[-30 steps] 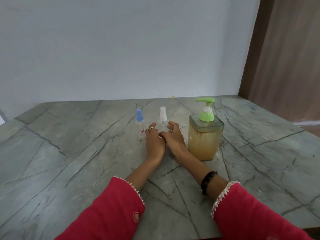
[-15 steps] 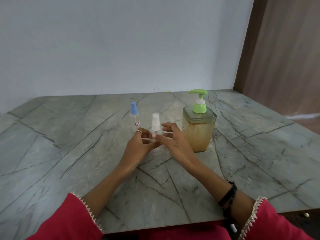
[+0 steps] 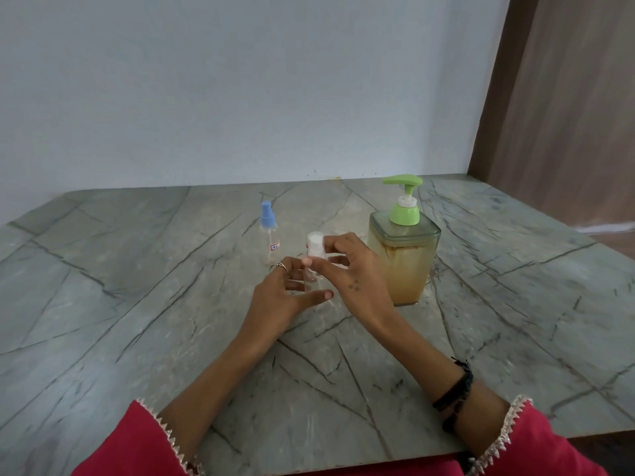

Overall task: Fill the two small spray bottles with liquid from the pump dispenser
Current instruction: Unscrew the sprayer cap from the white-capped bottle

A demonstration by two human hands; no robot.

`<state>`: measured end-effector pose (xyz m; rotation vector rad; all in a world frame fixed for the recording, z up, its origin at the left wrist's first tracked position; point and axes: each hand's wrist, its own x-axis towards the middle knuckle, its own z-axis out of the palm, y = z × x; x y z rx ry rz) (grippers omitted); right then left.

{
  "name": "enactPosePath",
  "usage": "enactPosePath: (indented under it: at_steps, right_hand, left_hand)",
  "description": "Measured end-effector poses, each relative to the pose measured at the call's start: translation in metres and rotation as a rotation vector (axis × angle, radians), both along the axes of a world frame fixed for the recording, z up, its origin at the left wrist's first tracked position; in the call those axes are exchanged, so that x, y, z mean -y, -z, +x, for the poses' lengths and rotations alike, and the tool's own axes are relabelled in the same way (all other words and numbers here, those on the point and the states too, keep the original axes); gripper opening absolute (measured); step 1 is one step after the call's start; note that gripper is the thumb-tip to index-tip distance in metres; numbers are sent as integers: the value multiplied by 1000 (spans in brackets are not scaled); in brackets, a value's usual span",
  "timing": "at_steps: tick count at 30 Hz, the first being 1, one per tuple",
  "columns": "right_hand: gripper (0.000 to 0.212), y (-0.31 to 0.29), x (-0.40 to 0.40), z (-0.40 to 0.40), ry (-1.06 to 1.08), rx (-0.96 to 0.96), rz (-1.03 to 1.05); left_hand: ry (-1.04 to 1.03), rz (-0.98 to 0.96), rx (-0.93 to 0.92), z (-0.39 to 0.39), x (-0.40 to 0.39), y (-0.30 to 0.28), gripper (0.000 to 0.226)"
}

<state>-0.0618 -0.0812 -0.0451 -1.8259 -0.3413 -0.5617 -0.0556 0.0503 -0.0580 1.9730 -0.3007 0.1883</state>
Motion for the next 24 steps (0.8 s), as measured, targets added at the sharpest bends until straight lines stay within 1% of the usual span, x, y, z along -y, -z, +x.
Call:
enactPosePath:
  at_steps: [3, 6, 8, 10, 13, 17, 19, 22, 24]
  right_hand:
    - [37, 0, 5, -3, -101, 41, -26]
    - [57, 2, 8, -6, -183, 24, 41]
    - [68, 1, 6, -5, -157, -9, 70]
    - [75, 0, 2, -3, -93, -39, 44]
    - [68, 3, 2, 1, -67, -13, 23]
    - [58, 5, 7, -1, -169, 43, 65]
    - [59, 3, 7, -3, -172, 57, 87]
    - [70, -1, 5, -3, -70, 24, 72]
    - [72, 0, 6, -2, -17, 12, 39]
  left_hand:
    - [25, -34, -28, 3, -3, 3, 42]
    - [36, -36, -37, 3, -2, 4, 42]
    - [33, -14, -28, 1, 1, 4, 39]
    - [30, -2, -19, 1, 3, 5, 38]
    - [34, -8, -25, 2, 3, 5, 38]
    - [60, -45, -62, 4, 2, 6, 42]
    - [68, -61, -76, 3, 4, 6, 45]
    - [72, -57, -63, 2, 5, 5, 37]
    - [90, -56, -59, 2, 4, 6, 36]
